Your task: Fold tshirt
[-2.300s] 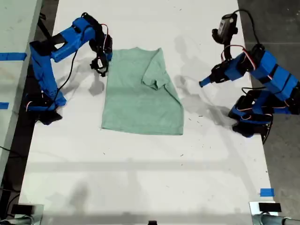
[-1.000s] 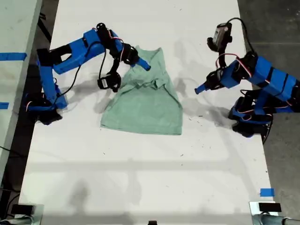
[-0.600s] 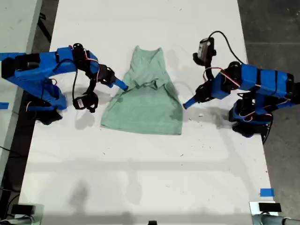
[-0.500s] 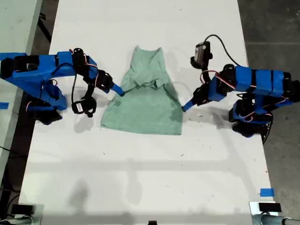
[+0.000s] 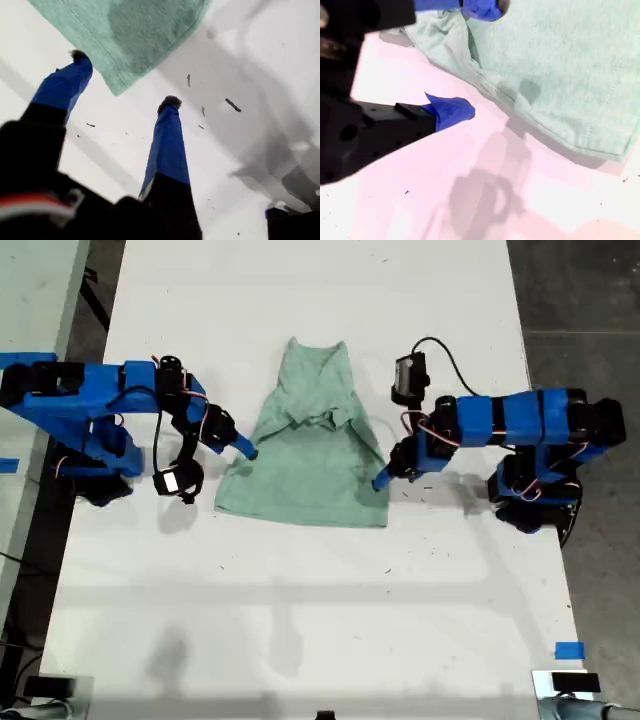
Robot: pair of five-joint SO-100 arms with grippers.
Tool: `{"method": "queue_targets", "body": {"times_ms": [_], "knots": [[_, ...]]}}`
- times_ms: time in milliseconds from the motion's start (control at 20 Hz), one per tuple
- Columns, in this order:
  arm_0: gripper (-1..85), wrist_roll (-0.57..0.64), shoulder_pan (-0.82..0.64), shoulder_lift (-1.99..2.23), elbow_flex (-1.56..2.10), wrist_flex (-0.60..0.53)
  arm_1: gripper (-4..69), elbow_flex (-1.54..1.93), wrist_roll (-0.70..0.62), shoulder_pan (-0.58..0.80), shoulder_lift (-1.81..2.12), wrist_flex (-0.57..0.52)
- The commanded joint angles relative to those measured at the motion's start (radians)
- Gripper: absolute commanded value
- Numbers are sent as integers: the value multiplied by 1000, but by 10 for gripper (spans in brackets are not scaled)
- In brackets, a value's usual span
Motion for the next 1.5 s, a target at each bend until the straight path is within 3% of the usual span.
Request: {"method": "queue_targets", "body": {"times_ms": [0, 200, 300, 400, 650, 900, 1250, 1450], "knots": [[272, -11, 20, 46, -21, 14, 296, 15, 23, 5, -61, -112], [269, -11, 26, 41, -18, 29, 262, -5, 28, 3, -255, -229], [268, -11, 31, 41, -12, 31, 198, -31, 21, 3, -310, -255], [267, -11, 31, 40, -9, 31, -10, -52, 17, 11, -311, -238], [267, -12, 34, 35, 2, 18, -8, -279, -63, 25, -295, -14], [267, -12, 43, 34, 2, 15, -8, -502, -109, 31, -316, 103], [267, -12, 51, 38, -3, 25, -8, -1089, -152, -12, -758, 144], [267, -12, 48, 46, -3, 29, -8, -1223, -143, -21, -943, 49]]}}
